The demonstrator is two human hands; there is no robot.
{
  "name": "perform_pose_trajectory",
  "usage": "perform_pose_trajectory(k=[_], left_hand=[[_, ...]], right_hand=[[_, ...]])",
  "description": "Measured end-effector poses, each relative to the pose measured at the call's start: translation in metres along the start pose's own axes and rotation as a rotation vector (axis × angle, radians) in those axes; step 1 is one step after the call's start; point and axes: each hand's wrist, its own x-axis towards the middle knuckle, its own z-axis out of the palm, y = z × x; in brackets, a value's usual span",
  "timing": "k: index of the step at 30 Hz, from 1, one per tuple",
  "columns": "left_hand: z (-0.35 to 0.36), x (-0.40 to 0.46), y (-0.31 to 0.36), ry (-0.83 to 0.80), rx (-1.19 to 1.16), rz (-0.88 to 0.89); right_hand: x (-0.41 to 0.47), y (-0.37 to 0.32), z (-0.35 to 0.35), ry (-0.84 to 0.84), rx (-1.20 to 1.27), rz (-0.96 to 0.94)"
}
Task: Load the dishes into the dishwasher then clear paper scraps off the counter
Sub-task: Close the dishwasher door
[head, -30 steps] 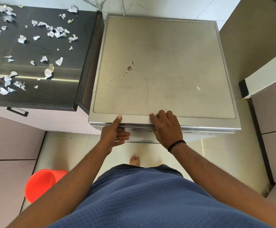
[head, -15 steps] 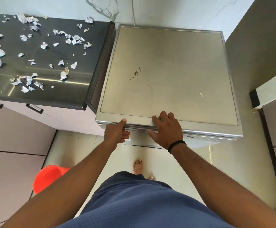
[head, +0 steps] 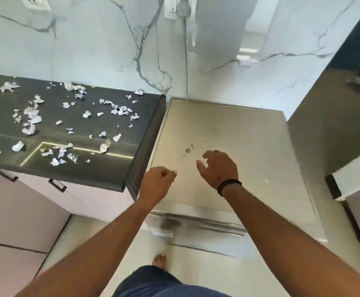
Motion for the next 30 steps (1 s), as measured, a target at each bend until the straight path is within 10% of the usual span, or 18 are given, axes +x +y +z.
perform_pose_trajectory(k=[13,30], left_hand=[[-0.106,0.186,0.144,0.290,0.217,0.734],[-0.183,0.349,0.223,0.319,0.566,0.743]], right_hand=[[0.167,-0.136,-0.113,0.357,0.024,-0.145],[0.287,-0.156,-0.141,0.334,-0.173,-0.224]])
